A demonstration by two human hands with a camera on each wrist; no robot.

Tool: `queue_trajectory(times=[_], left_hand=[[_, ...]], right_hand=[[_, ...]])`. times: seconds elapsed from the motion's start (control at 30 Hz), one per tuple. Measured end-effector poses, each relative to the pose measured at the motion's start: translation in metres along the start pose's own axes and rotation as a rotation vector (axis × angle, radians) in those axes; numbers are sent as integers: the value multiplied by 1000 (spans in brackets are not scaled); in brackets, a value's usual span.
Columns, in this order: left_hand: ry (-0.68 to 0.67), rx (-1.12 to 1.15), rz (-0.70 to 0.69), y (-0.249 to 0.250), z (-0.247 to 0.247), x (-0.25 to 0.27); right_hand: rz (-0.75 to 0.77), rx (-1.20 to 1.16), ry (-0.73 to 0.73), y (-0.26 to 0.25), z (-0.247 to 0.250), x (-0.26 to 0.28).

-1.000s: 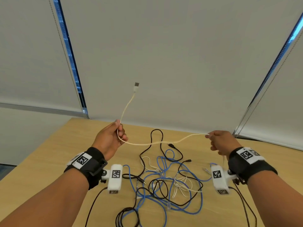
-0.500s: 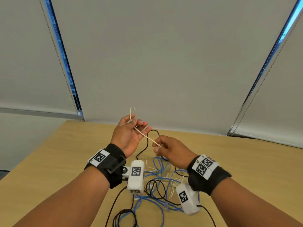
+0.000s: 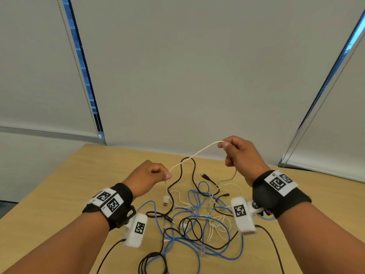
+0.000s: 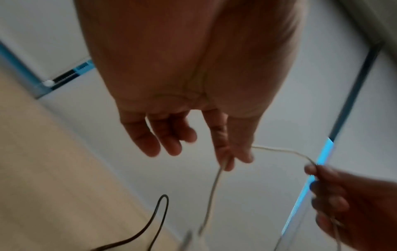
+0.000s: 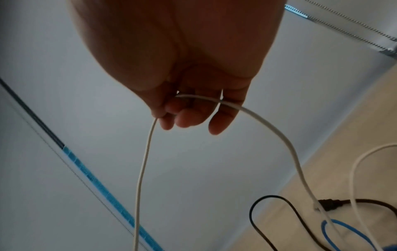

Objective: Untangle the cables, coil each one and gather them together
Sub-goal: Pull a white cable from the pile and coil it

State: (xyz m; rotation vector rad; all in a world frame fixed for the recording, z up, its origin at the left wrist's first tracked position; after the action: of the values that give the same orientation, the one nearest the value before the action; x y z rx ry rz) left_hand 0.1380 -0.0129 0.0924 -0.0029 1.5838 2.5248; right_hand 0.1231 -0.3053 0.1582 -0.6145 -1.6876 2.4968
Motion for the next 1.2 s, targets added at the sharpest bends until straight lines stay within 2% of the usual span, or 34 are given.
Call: queue_trajectory(times=[0.1,0.2,0.27,0.33,0.4,0.47,0.53,0.63,0.7,0.77,0.87,0.93,1.07,1.13,1.2], left_hand=[[-49,285,20,4,4,6],[-185,607,53,15,-2,13],[-202,749,34,25,-5,14],[-143,942,43,34,-6,12],[-49,1129,71,41,-4,7],[15,1193,57,49,-4,3],[85,1104,13,55,-9,0],[203,665,-63,55,-18,-3],[154,391,-115,51,-26,-1],[63,266,-151,45,-33,2],[-47,304,-161,47,-42,13],[-106,400,-163,54,-48,20],[-145,475,-217,68,-54,23],[-172,514,-219,71,-55,23],[-199,532,-213,71,-53,23]], right_hand=[[-102,-45,114,13,14,-8],[-169,49,169,28,19,-10],[-181,147,154,38,16,-6],[-153,293,60,46,7,4],[-79,460,-103,50,-10,21],[21,554,-302,49,-32,45],[119,540,-496,40,-54,71],[253,398,-656,16,-66,95],[265,274,-669,-5,-60,94],[232,121,-587,-24,-48,82],[108,-110,-361,-37,-27,54],[-16,-242,-270,-33,-19,41],[-235,-532,-311,-20,-24,41],[-265,-571,-290,-14,-27,42],[-228,-503,-250,-12,-27,41]])
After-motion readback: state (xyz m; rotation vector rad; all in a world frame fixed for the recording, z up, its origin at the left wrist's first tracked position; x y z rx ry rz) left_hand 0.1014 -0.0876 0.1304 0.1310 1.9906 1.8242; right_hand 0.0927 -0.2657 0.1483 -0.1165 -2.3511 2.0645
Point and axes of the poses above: each hand's wrist, its own x-axis away from the middle knuckle, its own z-axis out of the back of the hand, y = z × x, the point moved 3 cm from there along -x, towards the middle knuckle, and after that the axes turned 10 degrees about y, right-handed, at the moved point
